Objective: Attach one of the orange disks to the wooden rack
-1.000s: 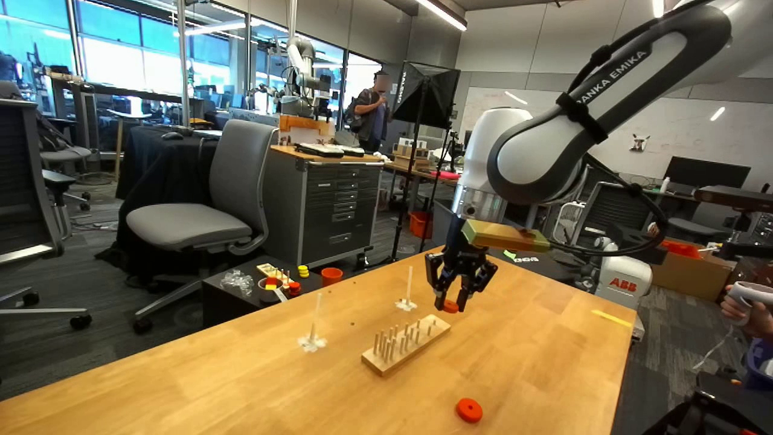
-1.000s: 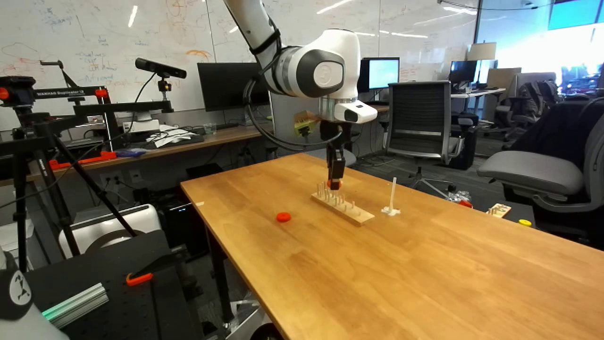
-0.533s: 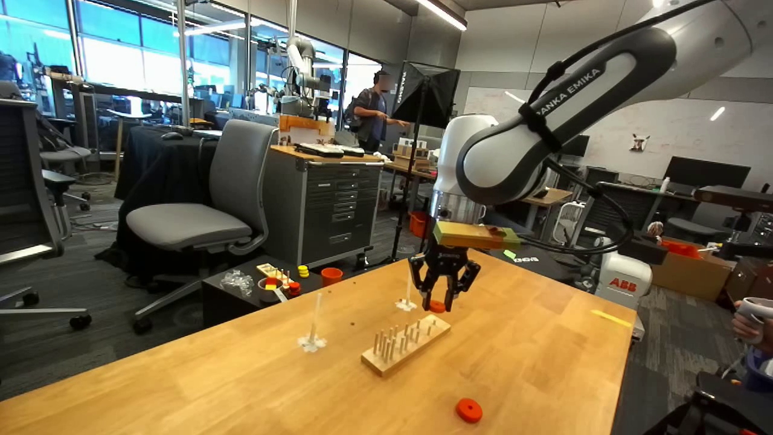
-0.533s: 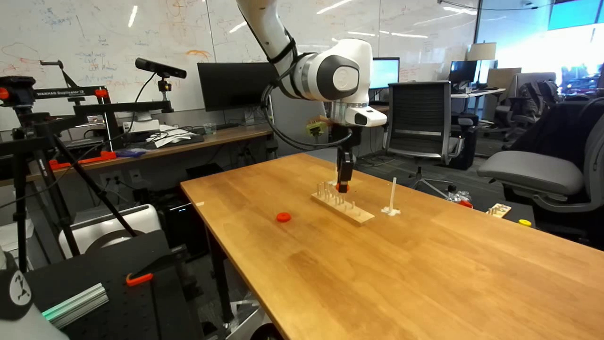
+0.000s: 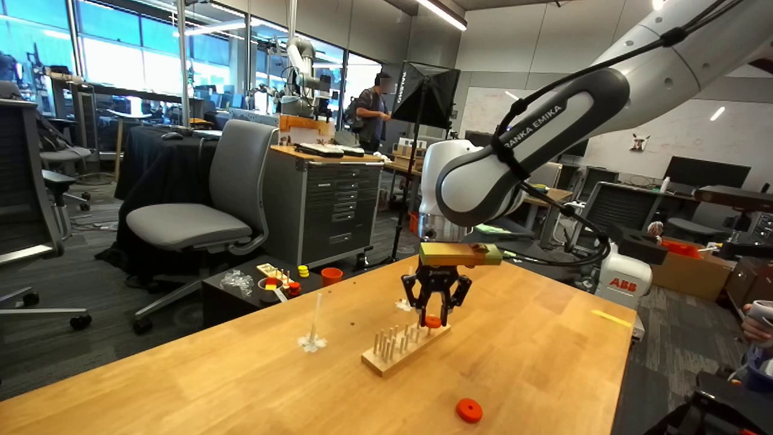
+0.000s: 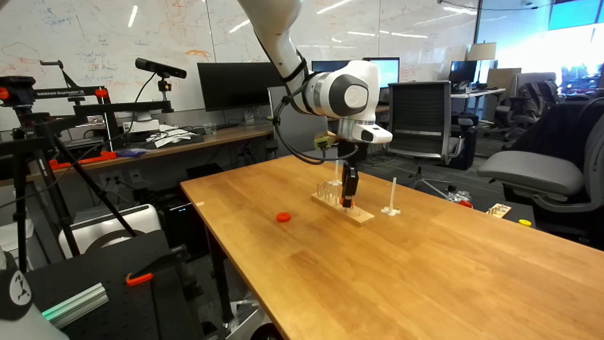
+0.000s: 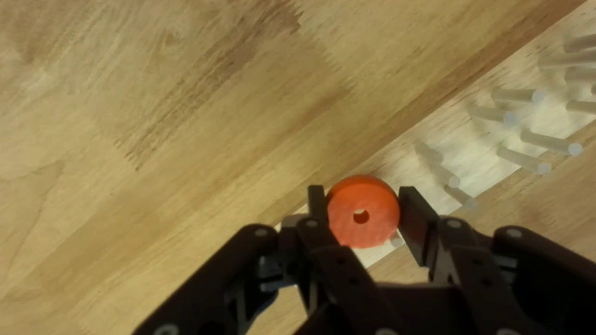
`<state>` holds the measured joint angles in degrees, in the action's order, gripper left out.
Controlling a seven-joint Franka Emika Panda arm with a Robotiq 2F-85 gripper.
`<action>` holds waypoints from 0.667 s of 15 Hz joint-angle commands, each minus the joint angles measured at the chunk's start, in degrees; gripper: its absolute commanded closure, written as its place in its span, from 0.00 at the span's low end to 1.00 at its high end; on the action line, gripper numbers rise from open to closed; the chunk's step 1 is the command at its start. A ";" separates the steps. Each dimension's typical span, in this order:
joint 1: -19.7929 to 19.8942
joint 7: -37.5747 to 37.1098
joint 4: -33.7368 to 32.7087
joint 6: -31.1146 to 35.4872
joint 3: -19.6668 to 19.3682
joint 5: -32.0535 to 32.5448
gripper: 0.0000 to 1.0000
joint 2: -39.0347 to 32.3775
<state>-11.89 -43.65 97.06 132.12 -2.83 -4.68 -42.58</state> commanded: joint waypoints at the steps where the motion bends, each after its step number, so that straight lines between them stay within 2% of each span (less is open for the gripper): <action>1: -0.57 -1.13 -4.31 -3.54 -0.78 0.92 0.82 -2.28; 10: -1.01 -0.50 -4.07 -4.64 -0.33 1.01 0.82 -2.30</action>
<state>-12.17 -43.65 94.45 129.37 -2.95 -4.68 -44.22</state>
